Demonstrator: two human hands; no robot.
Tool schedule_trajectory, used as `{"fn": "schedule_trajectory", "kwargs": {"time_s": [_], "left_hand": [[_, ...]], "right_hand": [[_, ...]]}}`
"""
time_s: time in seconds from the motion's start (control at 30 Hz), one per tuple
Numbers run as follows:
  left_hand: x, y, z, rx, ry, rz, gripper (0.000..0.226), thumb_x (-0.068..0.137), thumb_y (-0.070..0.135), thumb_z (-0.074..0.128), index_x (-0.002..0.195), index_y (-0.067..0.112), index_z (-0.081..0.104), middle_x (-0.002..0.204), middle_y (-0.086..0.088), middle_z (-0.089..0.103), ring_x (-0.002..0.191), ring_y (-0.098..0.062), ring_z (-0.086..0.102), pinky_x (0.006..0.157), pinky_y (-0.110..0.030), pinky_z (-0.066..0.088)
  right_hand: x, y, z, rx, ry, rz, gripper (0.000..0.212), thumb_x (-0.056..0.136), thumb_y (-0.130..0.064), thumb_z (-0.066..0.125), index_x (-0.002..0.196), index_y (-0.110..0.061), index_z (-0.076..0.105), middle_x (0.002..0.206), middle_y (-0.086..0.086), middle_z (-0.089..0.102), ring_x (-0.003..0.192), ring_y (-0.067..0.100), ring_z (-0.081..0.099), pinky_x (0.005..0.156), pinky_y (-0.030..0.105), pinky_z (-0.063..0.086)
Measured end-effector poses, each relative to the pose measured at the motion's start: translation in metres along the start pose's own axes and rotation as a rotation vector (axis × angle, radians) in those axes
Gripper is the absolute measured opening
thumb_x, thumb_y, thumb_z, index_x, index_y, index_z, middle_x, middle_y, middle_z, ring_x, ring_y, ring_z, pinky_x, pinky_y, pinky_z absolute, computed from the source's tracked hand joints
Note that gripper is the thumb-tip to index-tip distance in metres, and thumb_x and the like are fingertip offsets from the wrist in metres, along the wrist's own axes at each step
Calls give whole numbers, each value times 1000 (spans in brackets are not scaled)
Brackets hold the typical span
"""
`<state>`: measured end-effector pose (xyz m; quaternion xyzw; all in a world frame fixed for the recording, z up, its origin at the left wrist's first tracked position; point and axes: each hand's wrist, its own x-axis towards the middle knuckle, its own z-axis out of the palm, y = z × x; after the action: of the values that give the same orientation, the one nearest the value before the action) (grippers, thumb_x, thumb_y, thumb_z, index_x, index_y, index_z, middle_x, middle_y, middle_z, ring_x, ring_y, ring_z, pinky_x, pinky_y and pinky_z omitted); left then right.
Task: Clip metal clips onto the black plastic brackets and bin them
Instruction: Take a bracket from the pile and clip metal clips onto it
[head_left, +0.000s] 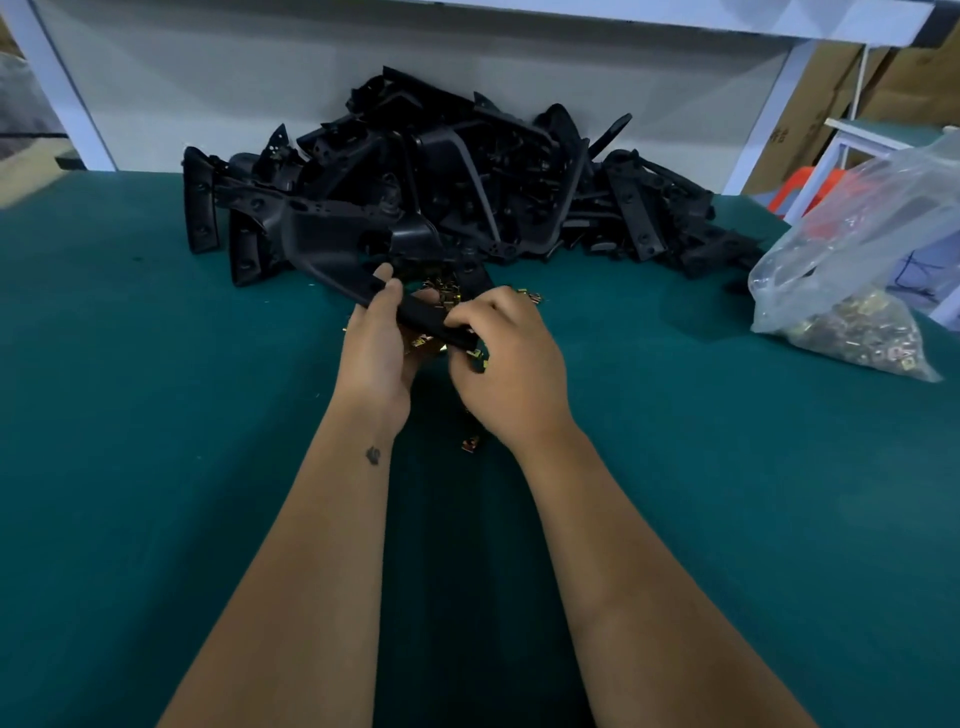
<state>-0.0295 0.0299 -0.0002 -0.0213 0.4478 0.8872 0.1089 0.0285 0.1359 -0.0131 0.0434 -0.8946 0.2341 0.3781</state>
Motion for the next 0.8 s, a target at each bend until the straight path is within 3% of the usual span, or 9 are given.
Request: {"fn": "schedule_trajectory", "kwargs": {"time_s": [0.1, 0.2, 0.27, 0.37, 0.47, 0.53, 0.63, 0.73, 0.8], "left_hand": [[0, 0, -2, 21, -15, -6, 24, 103, 24, 46, 120, 31, 62, 78, 4, 72, 78, -12, 67, 77, -32, 57], [0, 2, -7, 137, -90, 7, 28, 100, 27, 47, 112, 25, 72, 61, 4, 57, 58, -12, 53, 62, -27, 47], [-1, 4, -11, 167, -213, -6, 33, 99, 27, 45, 105, 16, 75, 57, 2, 49, 51, -14, 44, 54, -25, 40], [-5, 4, -12, 196, -445, -166, 43, 101, 29, 38, 103, 7, 75, 52, -1, 44, 46, -15, 39, 45, -23, 38], [-8, 1, -9, 376, -597, -244, 46, 102, 31, 36, 116, 1, 68, 50, -3, 44, 46, -17, 38, 47, -24, 38], [-9, 1, -7, 449, -627, -242, 46, 102, 33, 36, 121, 2, 65, 51, -4, 44, 48, -19, 38, 50, -26, 38], [-7, 3, -7, 361, -611, -247, 52, 102, 39, 34, 117, 1, 66, 52, -7, 43, 46, -19, 37, 46, -25, 36], [-5, 5, -10, 291, -588, -314, 55, 101, 37, 32, 110, -1, 71, 49, -5, 40, 44, -17, 34, 43, -23, 33], [-5, 7, -11, 349, -634, -355, 54, 101, 33, 30, 103, 2, 74, 48, -4, 40, 44, -17, 33, 44, -23, 34]], "right_hand": [[-1, 1, 0, 162, -8, 135, 33, 82, -30, 67, 112, -20, 64, 105, -7, 55, 102, 13, 53, 80, 28, 47], [1, 3, -4, 389, 103, 397, 31, 87, -35, 58, 115, -23, 63, 104, -11, 56, 99, 6, 55, 83, 23, 47], [5, 7, -10, 639, 206, 604, 25, 88, -34, 56, 109, -23, 66, 98, -9, 62, 89, 2, 59, 77, 17, 47], [13, 17, -22, 1008, 274, 783, 25, 100, -32, 49, 103, -18, 69, 83, -2, 66, 66, 9, 59, 59, 22, 47], [15, 21, -30, 1151, 223, 834, 29, 100, -33, 51, 88, -17, 72, 72, -2, 64, 52, 9, 49, 50, 22, 39], [14, 21, -31, 1167, 199, 821, 28, 97, -23, 56, 72, -17, 67, 66, -1, 58, 48, 10, 43, 46, 20, 34], [14, 21, -32, 1286, 195, 784, 25, 97, -13, 52, 75, -12, 64, 62, -1, 55, 48, 10, 41, 44, 21, 29], [13, 21, -34, 1332, 138, 733, 28, 96, -28, 53, 79, -14, 70, 68, -1, 60, 52, 9, 44, 48, 21, 31], [14, 19, -35, 1281, 82, 699, 22, 94, -29, 59, 81, -14, 68, 68, -2, 55, 54, 8, 41, 48, 19, 31]]}}
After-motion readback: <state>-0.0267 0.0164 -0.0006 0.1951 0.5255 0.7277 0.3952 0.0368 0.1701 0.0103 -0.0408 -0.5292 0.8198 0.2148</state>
